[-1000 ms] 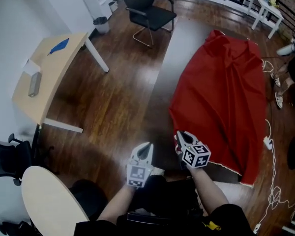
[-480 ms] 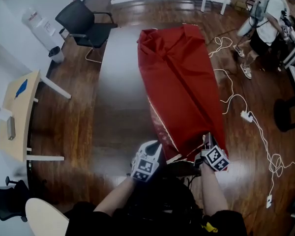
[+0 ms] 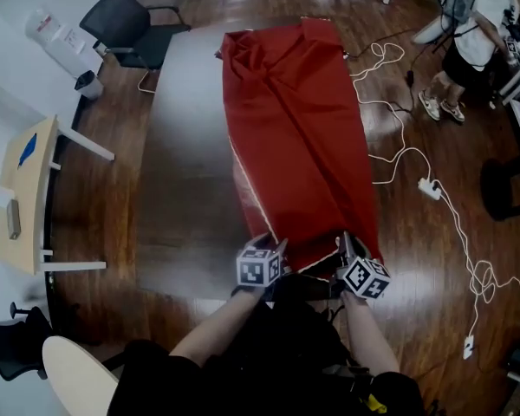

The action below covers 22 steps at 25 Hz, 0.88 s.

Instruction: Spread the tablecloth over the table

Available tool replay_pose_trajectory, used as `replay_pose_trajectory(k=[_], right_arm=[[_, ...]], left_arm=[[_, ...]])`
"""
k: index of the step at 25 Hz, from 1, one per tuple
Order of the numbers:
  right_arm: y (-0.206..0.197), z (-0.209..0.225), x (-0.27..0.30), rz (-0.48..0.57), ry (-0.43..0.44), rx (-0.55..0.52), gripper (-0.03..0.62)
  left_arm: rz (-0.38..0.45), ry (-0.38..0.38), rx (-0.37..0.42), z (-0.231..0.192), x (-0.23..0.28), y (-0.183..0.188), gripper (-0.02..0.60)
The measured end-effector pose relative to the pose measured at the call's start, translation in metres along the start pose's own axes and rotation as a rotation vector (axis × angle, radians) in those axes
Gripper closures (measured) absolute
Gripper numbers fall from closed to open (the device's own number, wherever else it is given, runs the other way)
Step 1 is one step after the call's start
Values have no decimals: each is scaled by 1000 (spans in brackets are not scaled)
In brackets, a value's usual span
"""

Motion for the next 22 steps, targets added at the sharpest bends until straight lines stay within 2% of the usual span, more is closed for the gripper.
replay_pose_trajectory(k=[2,4,6,9,12,14,17,20,22], right_arm=[[5,1,-5,-3,-31,-94,502],[14,-5,-13,7,-83,-282,414],[23,-20,-22,24,-99,-512,411],[25,-56,-22,10,6,-730,411],[8,-93,-6,-59,153,-823,411],[-10,-104,8,-156,209,-849,411],[-39,-111,31,-322,234,-925,411],[-60,-121,39,-409,240,-1039,411],[-73,-127,39,-458,251,-1077,411]], left_arm=[[-17,31,-63,-4,6,0,379],[-23,40,-84,-5,8,7,379],[-17,46,-90,-4,11,9,385],[-1,50,-108,-4,16,3,396],[21,44,-158,-8,13,1,396],[50,47,-187,-14,4,2,396],[107,75,-204,-31,-15,3,396],[166,111,-221,-42,-37,-3,414],[187,119,-240,-46,-49,-9,414]])
Point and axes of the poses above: the fingertips, and each gripper's own axes: x forward along the fingers, z to its right, y out of its top, the point moved 9 cm from there along -x, backward along the fingers, and after that the axes turned 2 degrees about -z, right-handed, at the moved point
